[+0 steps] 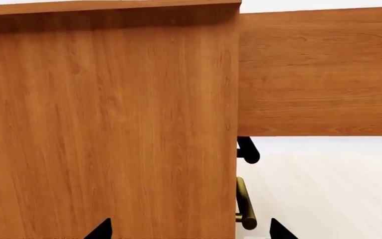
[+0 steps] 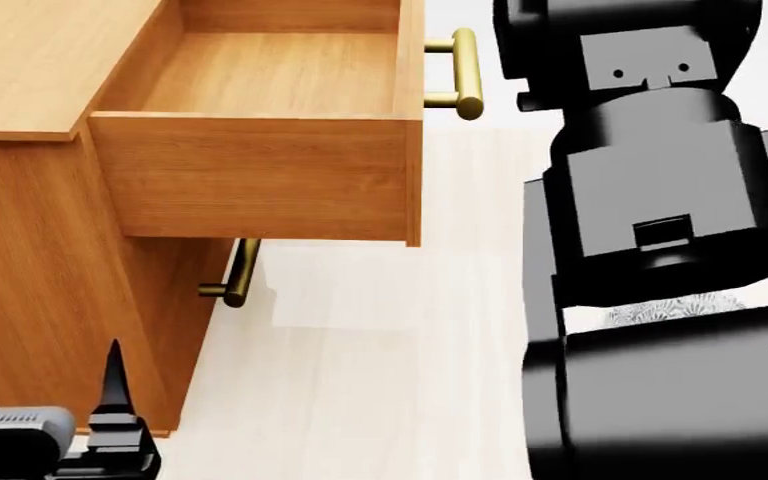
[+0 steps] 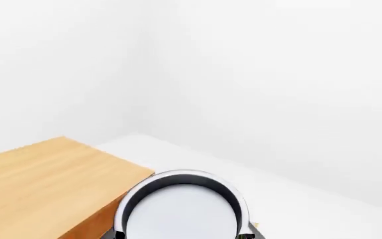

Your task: Put the ketchup in the top drawer of the cabinet.

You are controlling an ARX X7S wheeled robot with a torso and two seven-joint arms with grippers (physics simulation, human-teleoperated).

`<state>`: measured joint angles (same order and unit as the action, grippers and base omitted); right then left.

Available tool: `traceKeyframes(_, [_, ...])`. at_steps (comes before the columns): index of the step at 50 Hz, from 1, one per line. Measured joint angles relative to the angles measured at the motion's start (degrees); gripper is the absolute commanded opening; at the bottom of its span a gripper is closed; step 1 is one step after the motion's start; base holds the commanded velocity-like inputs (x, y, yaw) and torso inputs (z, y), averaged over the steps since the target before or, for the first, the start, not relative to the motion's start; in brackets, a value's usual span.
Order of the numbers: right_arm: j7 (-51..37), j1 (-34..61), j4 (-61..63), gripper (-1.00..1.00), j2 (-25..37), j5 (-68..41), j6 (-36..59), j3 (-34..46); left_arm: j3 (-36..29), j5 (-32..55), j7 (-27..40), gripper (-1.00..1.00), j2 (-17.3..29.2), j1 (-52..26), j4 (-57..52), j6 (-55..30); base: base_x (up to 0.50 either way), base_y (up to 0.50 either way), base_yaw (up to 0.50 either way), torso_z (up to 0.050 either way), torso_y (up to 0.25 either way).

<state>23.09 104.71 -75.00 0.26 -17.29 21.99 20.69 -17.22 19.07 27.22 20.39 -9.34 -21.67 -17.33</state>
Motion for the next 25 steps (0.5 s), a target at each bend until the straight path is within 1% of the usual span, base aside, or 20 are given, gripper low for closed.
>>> traceKeyframes(9, [3.96, 0.18, 0.0, -1.0, -0.13, -9.6, 0.1, 10.09, -0.22, -0.01, -0.05, 1.0, -0.04, -0.04, 0.51, 0.37, 0.0, 0.0, 0.0, 0.0, 0.001])
traceKeyframes(25, [5.89, 0.68, 0.0, -1.0, -0.21, -23.18, -2.39, 21.94, -0.55, -0.02, 0.16, 1.0, -0.01, -0.05, 0.71, 0.52, 0.0, 0.0, 0.0, 0.0, 0.0])
